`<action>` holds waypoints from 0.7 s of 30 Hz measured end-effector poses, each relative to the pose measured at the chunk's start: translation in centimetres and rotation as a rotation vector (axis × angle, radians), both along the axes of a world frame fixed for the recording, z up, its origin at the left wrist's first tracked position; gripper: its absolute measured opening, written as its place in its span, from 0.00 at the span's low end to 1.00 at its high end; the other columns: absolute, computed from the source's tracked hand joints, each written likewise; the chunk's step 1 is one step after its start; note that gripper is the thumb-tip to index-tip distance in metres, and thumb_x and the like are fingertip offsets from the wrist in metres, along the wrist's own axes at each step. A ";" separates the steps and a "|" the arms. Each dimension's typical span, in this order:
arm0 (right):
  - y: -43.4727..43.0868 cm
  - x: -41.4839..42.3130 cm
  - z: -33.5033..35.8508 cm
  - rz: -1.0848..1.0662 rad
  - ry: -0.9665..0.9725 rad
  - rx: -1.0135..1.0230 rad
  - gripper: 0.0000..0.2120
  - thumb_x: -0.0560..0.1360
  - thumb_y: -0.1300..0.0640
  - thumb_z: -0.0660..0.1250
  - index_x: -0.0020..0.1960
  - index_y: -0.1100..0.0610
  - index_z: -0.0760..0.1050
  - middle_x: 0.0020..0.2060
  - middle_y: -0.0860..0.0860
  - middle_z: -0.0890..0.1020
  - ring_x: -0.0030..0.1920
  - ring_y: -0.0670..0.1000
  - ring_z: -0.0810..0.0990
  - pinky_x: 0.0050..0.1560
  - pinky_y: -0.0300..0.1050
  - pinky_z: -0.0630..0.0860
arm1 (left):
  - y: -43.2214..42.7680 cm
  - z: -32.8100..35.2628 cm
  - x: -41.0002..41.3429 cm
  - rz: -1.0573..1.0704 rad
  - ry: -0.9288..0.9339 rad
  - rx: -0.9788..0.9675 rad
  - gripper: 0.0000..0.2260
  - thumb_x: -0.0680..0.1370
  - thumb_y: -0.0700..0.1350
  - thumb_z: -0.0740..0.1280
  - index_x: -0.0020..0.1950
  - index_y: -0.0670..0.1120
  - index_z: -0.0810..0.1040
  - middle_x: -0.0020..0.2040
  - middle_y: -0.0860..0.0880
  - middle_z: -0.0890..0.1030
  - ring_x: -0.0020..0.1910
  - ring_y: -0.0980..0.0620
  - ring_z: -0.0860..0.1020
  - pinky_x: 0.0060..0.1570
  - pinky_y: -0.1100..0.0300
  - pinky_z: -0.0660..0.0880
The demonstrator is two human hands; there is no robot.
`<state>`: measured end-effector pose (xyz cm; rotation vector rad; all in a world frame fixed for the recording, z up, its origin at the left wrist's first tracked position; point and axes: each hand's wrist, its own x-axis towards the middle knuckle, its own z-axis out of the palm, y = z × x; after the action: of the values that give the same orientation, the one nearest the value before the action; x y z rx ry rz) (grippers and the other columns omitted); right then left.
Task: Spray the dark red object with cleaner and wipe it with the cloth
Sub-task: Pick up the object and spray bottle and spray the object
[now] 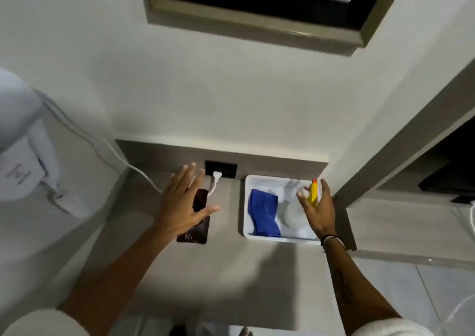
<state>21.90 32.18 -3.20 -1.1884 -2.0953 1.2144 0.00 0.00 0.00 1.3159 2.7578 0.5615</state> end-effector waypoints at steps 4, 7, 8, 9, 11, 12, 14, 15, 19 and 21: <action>-1.0 -0.5 -3.2 0.021 0.043 -0.051 0.41 0.78 0.57 0.78 0.84 0.52 0.60 0.77 0.52 0.75 0.74 0.60 0.77 0.74 0.59 0.78 | -1.5 -2.3 0.3 -0.035 -0.011 -0.084 0.55 0.71 0.83 0.57 0.86 0.46 0.58 0.87 0.43 0.55 0.87 0.41 0.51 0.84 0.38 0.48; -1.1 -0.9 -4.9 -0.040 0.113 -0.065 0.35 0.80 0.62 0.75 0.82 0.54 0.65 0.76 0.52 0.76 0.73 0.60 0.78 0.74 0.63 0.77 | -2.0 -2.9 -0.4 -0.089 -0.057 -0.119 0.58 0.68 0.84 0.60 0.86 0.45 0.57 0.87 0.44 0.58 0.87 0.42 0.53 0.84 0.38 0.47; -0.9 -1.0 -5.3 -0.065 0.133 -0.083 0.32 0.81 0.62 0.73 0.82 0.54 0.66 0.75 0.52 0.77 0.73 0.60 0.79 0.75 0.62 0.76 | -2.1 -2.7 -0.6 -0.096 -0.057 -0.124 0.59 0.68 0.82 0.63 0.86 0.44 0.57 0.87 0.44 0.58 0.87 0.42 0.53 0.84 0.39 0.47; -0.6 -1.2 -5.7 -0.086 0.145 -0.096 0.30 0.82 0.62 0.72 0.81 0.55 0.67 0.75 0.53 0.78 0.72 0.60 0.80 0.75 0.60 0.76 | -2.2 -2.7 -0.9 -0.096 -0.058 -0.130 0.58 0.68 0.79 0.68 0.86 0.43 0.57 0.86 0.43 0.59 0.86 0.40 0.54 0.84 0.40 0.47; 0.1 -1.5 -6.0 -0.077 0.104 -0.058 0.27 0.82 0.60 0.72 0.80 0.56 0.70 0.71 0.54 0.81 0.67 0.60 0.82 0.73 0.58 0.77 | -2.2 -2.5 -1.2 -0.092 -0.049 -0.139 0.56 0.66 0.70 0.78 0.84 0.41 0.62 0.83 0.41 0.66 0.83 0.37 0.62 0.83 0.42 0.51; 0.4 -1.6 -5.8 -0.062 0.079 -0.032 0.26 0.82 0.59 0.72 0.78 0.56 0.71 0.66 0.53 0.83 0.63 0.58 0.83 0.72 0.59 0.78 | -2.0 -2.3 -1.3 -0.090 -0.046 -0.144 0.54 0.65 0.66 0.81 0.82 0.41 0.66 0.79 0.41 0.70 0.79 0.36 0.67 0.81 0.42 0.55; 1.0 -1.9 -5.3 -0.040 0.087 0.010 0.23 0.82 0.58 0.73 0.76 0.54 0.74 0.59 0.49 0.82 0.58 0.54 0.82 0.70 0.56 0.78 | -2.0 -2.0 -1.6 -0.085 -0.057 -0.141 0.51 0.62 0.62 0.84 0.78 0.43 0.70 0.74 0.42 0.74 0.73 0.39 0.73 0.77 0.42 0.65; 1.2 -1.9 -4.8 -0.033 0.106 0.031 0.23 0.82 0.58 0.73 0.75 0.53 0.74 0.58 0.48 0.82 0.57 0.53 0.82 0.69 0.52 0.77 | -2.2 -1.8 -1.7 -0.073 -0.079 -0.123 0.50 0.62 0.61 0.85 0.78 0.44 0.70 0.73 0.44 0.74 0.72 0.40 0.73 0.74 0.43 0.69; 0.4 -1.8 -1.4 -0.050 0.210 0.138 0.24 0.77 0.46 0.78 0.70 0.51 0.79 0.50 0.44 0.85 0.48 0.39 0.85 0.62 0.43 0.82 | -4.2 -1.5 -2.0 0.005 -0.225 -0.022 0.51 0.59 0.59 0.87 0.77 0.48 0.70 0.72 0.48 0.74 0.69 0.45 0.73 0.66 0.50 0.75; -0.9 -1.6 0.8 -0.058 0.308 0.136 0.26 0.76 0.44 0.78 0.70 0.51 0.79 0.53 0.46 0.87 0.50 0.44 0.88 0.59 0.43 0.84 | -5.6 -1.4 -2.2 0.020 -0.316 0.049 0.50 0.58 0.59 0.86 0.76 0.49 0.71 0.70 0.50 0.74 0.67 0.47 0.74 0.66 0.48 0.77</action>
<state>20.26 31.26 -2.35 -0.9302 -1.8693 1.1281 -2.24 -5.61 -1.36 1.0987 2.5156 0.7693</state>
